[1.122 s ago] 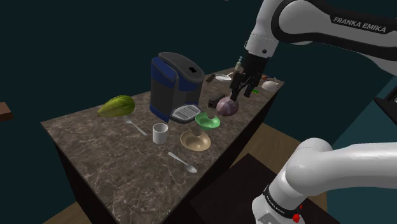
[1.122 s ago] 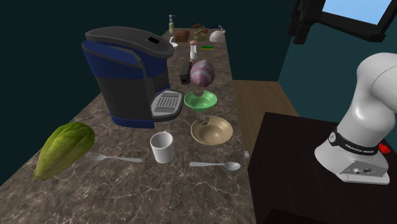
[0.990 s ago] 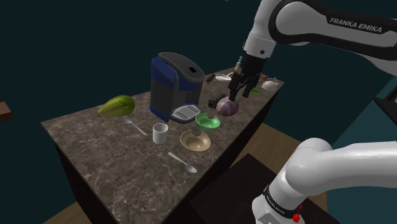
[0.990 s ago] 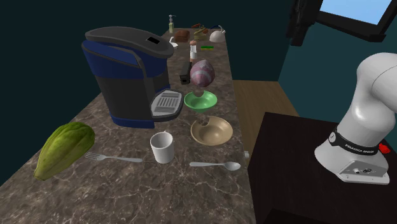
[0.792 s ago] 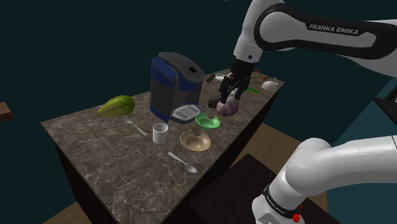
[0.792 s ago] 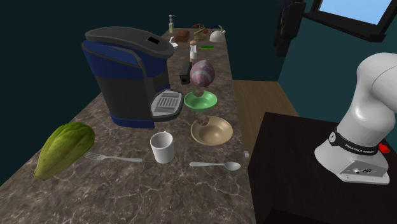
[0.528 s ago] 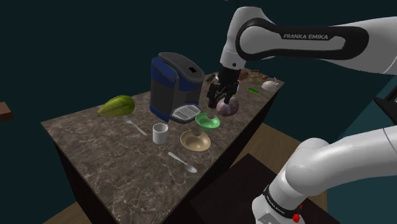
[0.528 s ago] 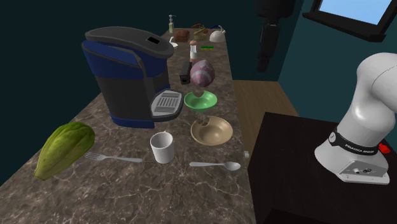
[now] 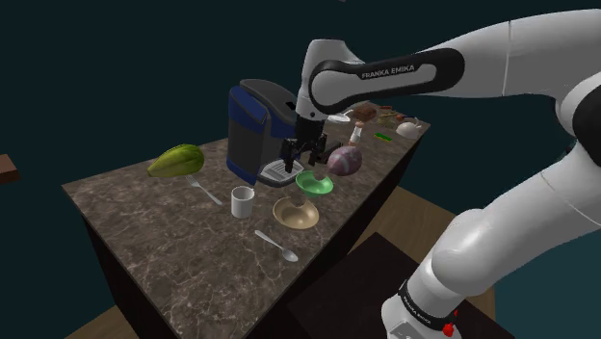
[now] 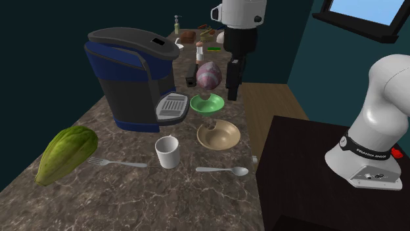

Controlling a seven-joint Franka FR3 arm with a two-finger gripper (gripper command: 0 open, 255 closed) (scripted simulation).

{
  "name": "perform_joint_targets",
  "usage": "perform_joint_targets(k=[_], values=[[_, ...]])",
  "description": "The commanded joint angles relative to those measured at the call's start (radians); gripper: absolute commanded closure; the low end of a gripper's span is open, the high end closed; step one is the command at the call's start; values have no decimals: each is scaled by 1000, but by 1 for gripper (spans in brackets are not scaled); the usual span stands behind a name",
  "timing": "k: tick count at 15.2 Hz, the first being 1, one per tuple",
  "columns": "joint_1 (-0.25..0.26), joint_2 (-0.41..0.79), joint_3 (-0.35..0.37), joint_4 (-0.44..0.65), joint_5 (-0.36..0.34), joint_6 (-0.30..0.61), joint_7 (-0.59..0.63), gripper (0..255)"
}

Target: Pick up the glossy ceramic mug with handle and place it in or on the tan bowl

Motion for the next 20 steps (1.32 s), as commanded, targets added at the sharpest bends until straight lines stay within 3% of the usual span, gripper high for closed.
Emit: perform_joint_targets(k=[1,10,20], values=[[-2,76,15,34,-14,38,23,0],[8,439,45,241,-125,164,133,0],[74,851,12,605,-240,177,222,0]])
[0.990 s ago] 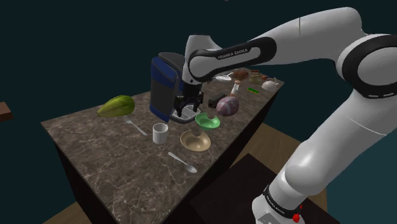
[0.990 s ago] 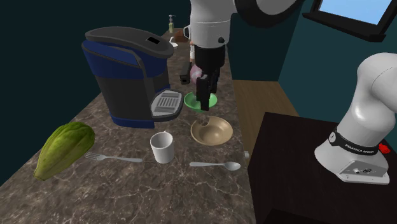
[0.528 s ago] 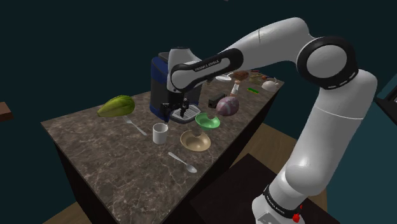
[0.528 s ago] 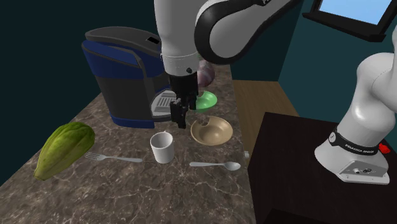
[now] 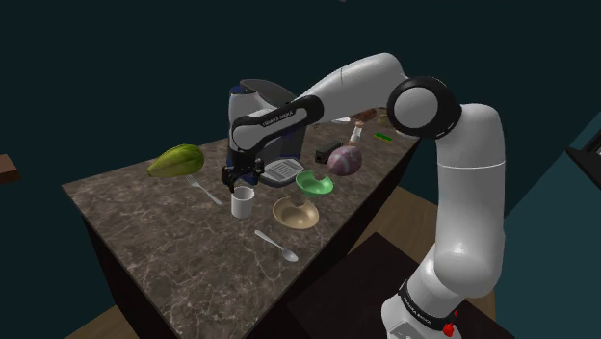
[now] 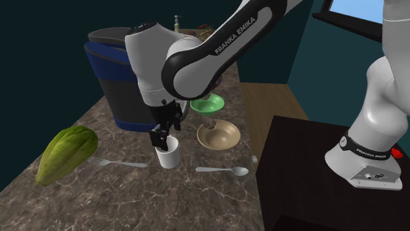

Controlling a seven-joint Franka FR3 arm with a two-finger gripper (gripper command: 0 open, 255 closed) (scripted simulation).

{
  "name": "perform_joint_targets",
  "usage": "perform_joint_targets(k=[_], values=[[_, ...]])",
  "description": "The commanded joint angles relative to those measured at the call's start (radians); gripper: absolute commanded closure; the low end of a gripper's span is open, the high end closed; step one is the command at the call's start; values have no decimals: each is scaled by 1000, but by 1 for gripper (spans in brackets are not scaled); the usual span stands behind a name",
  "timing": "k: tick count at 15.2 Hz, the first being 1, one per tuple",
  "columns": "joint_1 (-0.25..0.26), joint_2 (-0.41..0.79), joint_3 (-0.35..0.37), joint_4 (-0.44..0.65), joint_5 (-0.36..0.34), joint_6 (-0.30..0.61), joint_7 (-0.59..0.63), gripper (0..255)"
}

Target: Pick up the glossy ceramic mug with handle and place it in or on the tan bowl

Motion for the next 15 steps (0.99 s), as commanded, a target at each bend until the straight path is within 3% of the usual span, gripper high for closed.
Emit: perform_joint_targets(k=[1,4,15], values=[[15,86,-10,94,-16,-15,9,0],[40,219,-25,247,-34,-43,17,0],[43,277,-35,236,-46,26,24,0]])
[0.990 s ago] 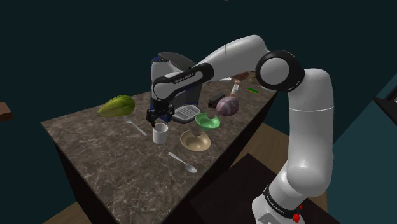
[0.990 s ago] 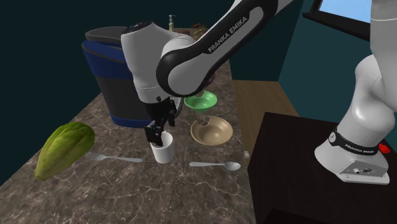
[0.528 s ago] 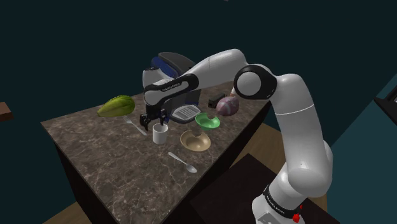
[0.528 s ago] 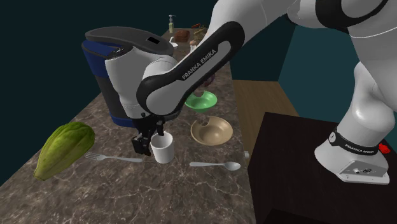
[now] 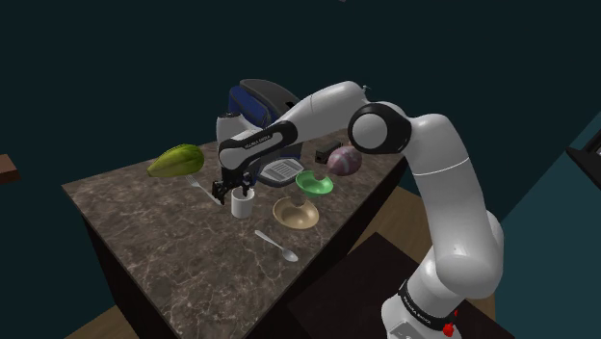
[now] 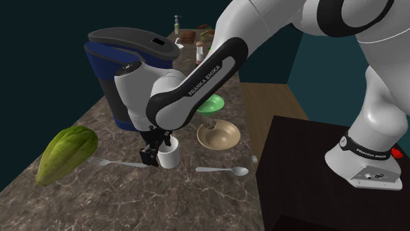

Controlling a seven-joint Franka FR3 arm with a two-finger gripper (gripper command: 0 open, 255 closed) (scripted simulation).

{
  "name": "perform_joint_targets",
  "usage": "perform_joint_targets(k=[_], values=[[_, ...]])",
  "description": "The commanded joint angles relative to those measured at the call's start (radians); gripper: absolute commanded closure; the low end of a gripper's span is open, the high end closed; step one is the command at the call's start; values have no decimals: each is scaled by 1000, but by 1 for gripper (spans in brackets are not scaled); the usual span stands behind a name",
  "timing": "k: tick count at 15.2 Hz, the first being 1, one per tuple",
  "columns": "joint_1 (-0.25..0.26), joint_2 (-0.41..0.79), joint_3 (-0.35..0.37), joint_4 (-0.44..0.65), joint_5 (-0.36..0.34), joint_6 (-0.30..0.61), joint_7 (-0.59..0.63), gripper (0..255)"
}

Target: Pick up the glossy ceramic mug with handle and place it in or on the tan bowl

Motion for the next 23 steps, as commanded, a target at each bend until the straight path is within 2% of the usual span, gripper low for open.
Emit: perform_joint_targets(k=[1,5,6,15,23], values=[[1,2,0,3,0,0,0,0],[1,2,0,3,0,0,0,0],[1,2,0,3,0,0,0,255],[1,2,0,3,0,0,0,255],[-6,-65,10,3,13,-67,-9,255]])
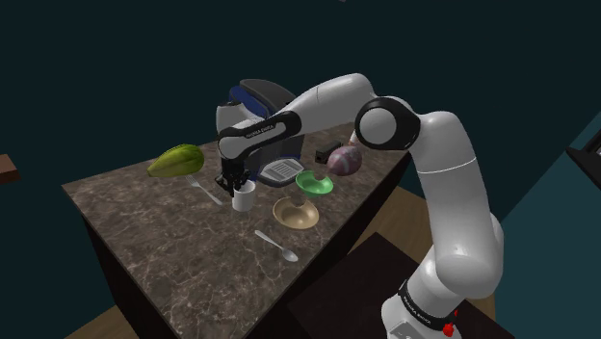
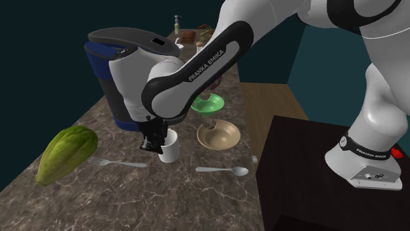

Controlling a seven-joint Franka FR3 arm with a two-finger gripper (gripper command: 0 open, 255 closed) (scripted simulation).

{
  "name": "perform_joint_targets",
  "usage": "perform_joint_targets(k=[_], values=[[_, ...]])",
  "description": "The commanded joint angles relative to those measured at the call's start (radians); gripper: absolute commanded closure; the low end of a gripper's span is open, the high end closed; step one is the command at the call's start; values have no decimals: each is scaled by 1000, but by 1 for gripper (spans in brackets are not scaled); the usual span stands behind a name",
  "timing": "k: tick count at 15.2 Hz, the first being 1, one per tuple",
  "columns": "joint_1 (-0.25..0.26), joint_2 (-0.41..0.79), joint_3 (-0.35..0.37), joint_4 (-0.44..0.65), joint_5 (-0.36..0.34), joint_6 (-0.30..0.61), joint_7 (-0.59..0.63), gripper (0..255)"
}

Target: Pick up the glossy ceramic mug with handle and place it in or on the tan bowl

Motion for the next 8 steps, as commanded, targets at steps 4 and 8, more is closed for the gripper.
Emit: perform_joint_targets(k=[4,8], values=[[-4,-39,6,7,8,-46,-7,255],[-6,-67,10,18,15,-84,-12,255]])
